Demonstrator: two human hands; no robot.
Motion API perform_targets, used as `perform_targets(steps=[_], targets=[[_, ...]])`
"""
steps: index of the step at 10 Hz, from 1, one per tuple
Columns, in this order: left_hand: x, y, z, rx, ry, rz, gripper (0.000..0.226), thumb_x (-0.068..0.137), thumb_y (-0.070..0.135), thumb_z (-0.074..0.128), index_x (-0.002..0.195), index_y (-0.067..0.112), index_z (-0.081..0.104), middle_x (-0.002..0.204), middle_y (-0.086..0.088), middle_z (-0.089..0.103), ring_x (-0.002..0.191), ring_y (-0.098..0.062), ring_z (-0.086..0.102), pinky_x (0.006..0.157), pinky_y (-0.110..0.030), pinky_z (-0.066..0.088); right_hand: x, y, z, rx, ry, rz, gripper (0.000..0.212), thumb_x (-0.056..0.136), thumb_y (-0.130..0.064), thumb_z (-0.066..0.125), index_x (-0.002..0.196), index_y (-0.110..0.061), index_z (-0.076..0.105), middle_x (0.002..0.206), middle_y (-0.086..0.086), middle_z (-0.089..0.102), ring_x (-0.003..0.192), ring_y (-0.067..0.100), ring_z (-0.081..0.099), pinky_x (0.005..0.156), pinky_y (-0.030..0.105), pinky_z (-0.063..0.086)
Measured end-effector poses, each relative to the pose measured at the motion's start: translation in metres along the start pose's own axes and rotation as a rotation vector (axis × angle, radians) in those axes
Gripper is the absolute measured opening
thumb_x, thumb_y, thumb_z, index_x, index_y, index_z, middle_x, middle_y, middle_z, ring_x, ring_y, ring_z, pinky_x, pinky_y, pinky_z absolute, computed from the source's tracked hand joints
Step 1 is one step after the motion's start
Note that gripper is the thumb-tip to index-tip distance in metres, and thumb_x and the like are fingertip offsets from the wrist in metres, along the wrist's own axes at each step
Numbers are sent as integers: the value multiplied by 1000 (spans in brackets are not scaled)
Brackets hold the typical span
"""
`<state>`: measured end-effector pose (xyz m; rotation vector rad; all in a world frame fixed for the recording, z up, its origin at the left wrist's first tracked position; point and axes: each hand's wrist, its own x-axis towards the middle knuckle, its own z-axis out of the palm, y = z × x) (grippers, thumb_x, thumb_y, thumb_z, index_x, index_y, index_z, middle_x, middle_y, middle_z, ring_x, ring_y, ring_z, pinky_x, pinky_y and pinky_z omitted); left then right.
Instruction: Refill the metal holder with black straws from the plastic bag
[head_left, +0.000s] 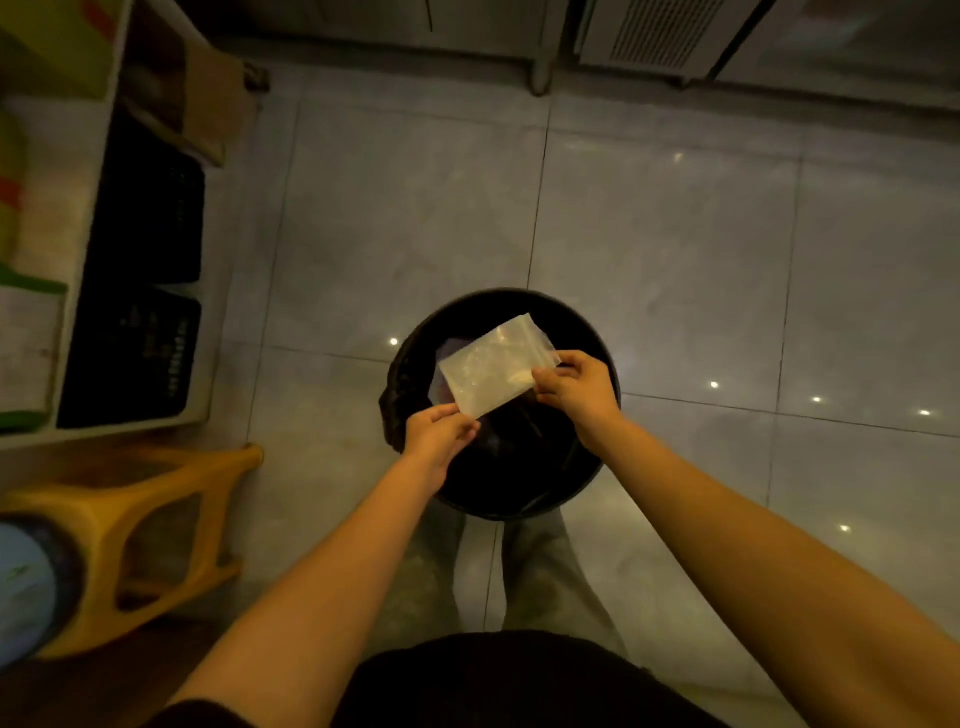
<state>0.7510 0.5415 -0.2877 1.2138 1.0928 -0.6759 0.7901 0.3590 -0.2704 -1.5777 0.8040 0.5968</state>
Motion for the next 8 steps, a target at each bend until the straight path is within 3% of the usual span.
perform_targets(steps=[3, 4, 5, 6, 7, 8], targets=[[59, -22, -3, -78, 58, -162, 18, 86, -9, 62, 99, 4, 64, 93, -16, 66, 84, -21, 65, 77, -29, 56, 68, 23, 32, -334, 48, 53, 30, 87, -14, 68, 116, -10, 61, 89, 9, 71, 77, 19, 69, 79, 35, 59], [83, -33, -9, -78, 103, -195, 24, 83, -10, 65, 105, 0, 67, 105, -19, 67, 91, -24, 66, 70, -26, 57, 87, 34, 52, -401, 53, 61, 34, 89, -16, 67, 121, -9, 59, 92, 10, 69, 80, 20, 69, 81, 38, 59], [95, -38, -9, -72, 118, -231, 18, 82, -11, 64, 94, 2, 69, 100, -18, 67, 85, -22, 66, 64, -23, 56, 97, 39, 63, -434, 55, 59, 37, 89, -17, 66, 124, -9, 57, 95, 9, 68, 79, 19, 68, 79, 37, 60], [105, -41, -4, -119, 126, -288, 12, 86, -9, 61, 87, 1, 66, 86, -16, 65, 73, -19, 64, 62, -23, 55, 106, 41, 73, -479, 33, 38, 51, 88, -25, 68, 134, -11, 51, 114, 10, 64, 97, 26, 67, 85, 43, 58], [106, -42, 0, -111, 135, -298, 12, 89, -2, 61, 101, -2, 64, 88, -14, 65, 74, -18, 63, 63, -24, 55, 107, 41, 74, -506, 26, 35, 60, 88, -29, 69, 140, -11, 44, 129, 12, 59, 110, 31, 62, 91, 46, 55], [109, -47, 7, 81, 200, -198, 26, 90, 15, 64, 114, 9, 58, 104, -13, 67, 86, -21, 66, 73, -33, 57, 103, 40, 68, -546, 46, 25, 55, 91, -25, 64, 140, -10, 43, 136, 14, 54, 117, 32, 58, 96, 46, 52]])
